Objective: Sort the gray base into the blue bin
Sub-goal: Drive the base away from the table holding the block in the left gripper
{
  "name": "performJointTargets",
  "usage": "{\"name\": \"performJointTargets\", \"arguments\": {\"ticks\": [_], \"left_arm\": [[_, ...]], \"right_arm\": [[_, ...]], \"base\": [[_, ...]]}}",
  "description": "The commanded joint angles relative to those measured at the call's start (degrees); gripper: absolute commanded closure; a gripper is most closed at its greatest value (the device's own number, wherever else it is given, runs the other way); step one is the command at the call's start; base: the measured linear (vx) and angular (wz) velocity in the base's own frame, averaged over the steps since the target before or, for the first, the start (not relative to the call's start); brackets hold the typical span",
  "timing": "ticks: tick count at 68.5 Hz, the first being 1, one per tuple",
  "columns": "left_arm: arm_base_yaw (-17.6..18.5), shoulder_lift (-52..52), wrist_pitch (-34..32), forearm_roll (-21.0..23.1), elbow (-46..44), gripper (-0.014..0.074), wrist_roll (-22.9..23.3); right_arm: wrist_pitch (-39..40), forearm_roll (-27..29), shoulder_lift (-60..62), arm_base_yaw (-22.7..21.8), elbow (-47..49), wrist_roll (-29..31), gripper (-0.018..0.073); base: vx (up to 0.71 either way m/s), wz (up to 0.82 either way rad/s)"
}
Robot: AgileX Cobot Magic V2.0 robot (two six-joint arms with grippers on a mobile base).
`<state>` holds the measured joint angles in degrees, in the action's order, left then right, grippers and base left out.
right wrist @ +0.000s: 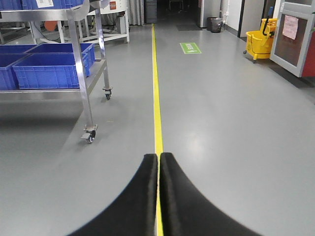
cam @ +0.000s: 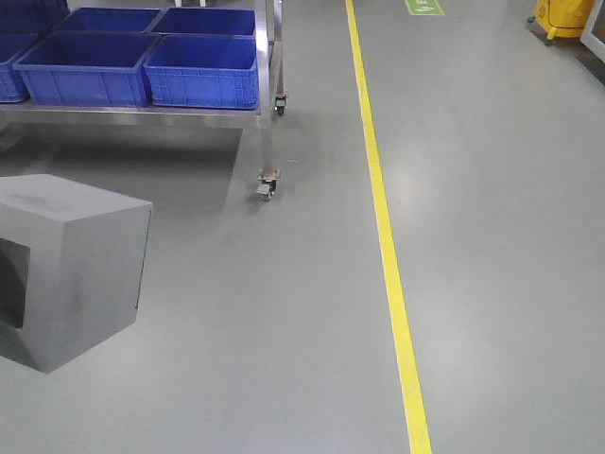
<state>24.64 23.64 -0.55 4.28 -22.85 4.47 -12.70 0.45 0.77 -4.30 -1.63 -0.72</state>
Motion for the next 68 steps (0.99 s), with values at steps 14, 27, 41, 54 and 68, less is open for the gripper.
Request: {"name": "performJointTargets", "arguments": {"ticks": [14, 27, 41, 54, 68], "left_arm": [[0.3, 0.1, -6.3, 0.3, -1.7, 0.0594, 0.3], [0.3, 0.1, -6.3, 0.3, -1.7, 0.0594, 0.3], [0.3, 0.1, -6.3, 0.3, -1.7, 0.0594, 0.3], [0.3, 0.1, -6.3, 0.3, -1.7, 0.0594, 0.3], [0.3, 0.1, -6.3, 0.3, -1.7, 0.0594, 0.3]], "right_arm": [[4.3, -0.5, 0.5, -0.3, -0.1, 0.7, 0.0564], [4.3, -0.5, 0.5, -0.3, -0.1, 0.7, 0.0564], [4.3, -0.5, 0.5, -0.3, -0.1, 0.7, 0.0564], [4.3, -0.5, 0.5, -0.3, -0.1, 0.7, 0.0564], [4.3, -0.5, 0.5, -0.3, -0.1, 0.7, 0.0564]], "base": [[0.35, 0.01], [0.35, -0.02], [0.36, -0.03], [0.38, -0.03], [0.36, 0.01]]}}
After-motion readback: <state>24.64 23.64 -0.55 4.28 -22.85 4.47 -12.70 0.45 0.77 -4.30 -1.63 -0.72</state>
